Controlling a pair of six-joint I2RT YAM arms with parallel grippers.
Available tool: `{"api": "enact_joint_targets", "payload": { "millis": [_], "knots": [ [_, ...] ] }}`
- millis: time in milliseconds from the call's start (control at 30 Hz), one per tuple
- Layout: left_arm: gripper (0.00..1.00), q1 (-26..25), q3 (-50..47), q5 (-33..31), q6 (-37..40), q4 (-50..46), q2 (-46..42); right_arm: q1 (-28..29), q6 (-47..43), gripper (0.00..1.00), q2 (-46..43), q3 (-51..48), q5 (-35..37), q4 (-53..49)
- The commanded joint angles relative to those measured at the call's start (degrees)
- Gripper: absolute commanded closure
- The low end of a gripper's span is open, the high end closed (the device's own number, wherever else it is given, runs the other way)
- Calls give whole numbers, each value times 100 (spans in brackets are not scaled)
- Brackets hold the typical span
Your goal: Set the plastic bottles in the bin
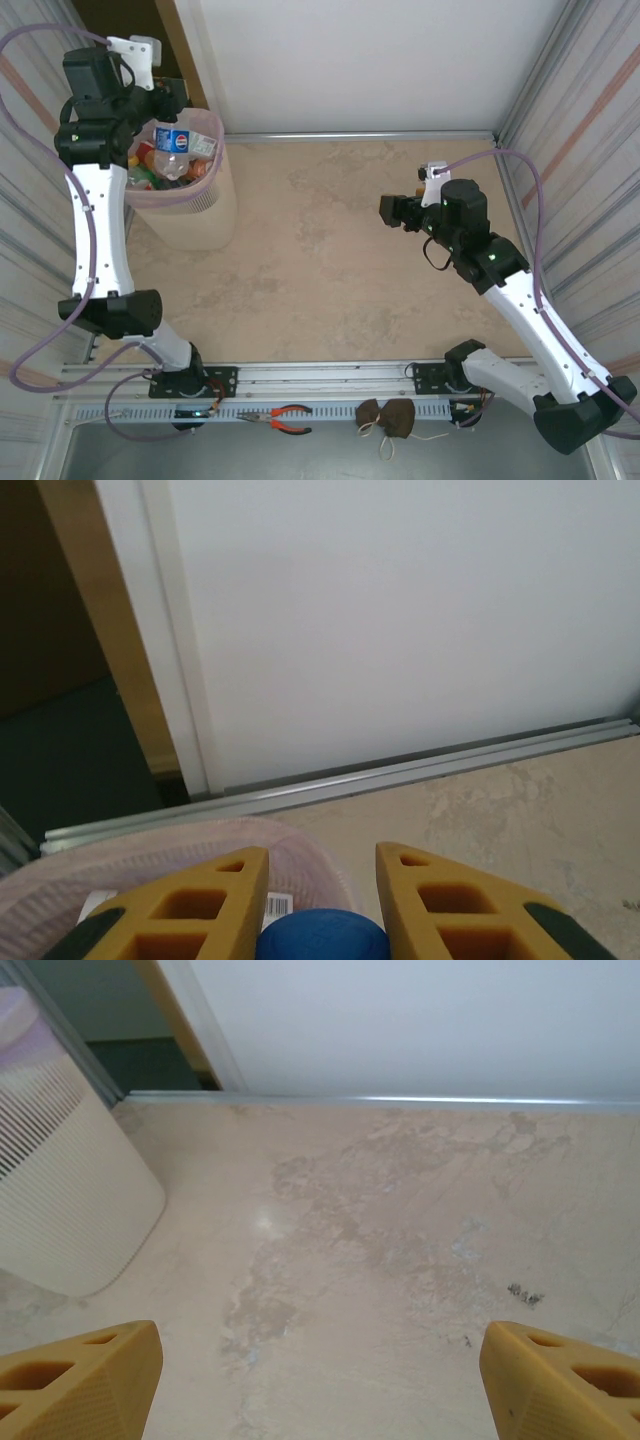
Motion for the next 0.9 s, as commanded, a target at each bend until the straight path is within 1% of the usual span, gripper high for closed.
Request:
{"api": "enact_joint_targets", "payload": {
  "millis": [0, 133, 267, 467, 633, 767, 833, 867],
  "knots": [
    [85, 168, -355, 276, -261, 56, 157, 22, 40, 18, 25, -46, -49, 149],
    [86, 247, -929, 434, -378, 384, 274, 13, 47, 18, 50, -50, -76, 163],
    [89, 244, -1243, 698, -489, 567, 465, -4, 38, 18, 52, -55, -78, 149],
    [89, 59, -1522, 731, -327, 593, 742, -41, 29, 18, 74, -35, -80, 149],
    [88, 45, -1637, 854, -314, 672, 939, -39, 29, 18, 108, 0, -121, 129],
    [82, -24, -1665, 848, -327, 705, 1102, -40, 29, 18, 118, 10, -122, 141],
    [76, -46, -1666, 907, -376, 702, 1180, -40, 38, 18, 131, 41, -145, 141],
    [71, -60, -1673, 920, -397, 698, 1190, -38, 38, 18, 133, 53, -149, 129]
  ]
}}
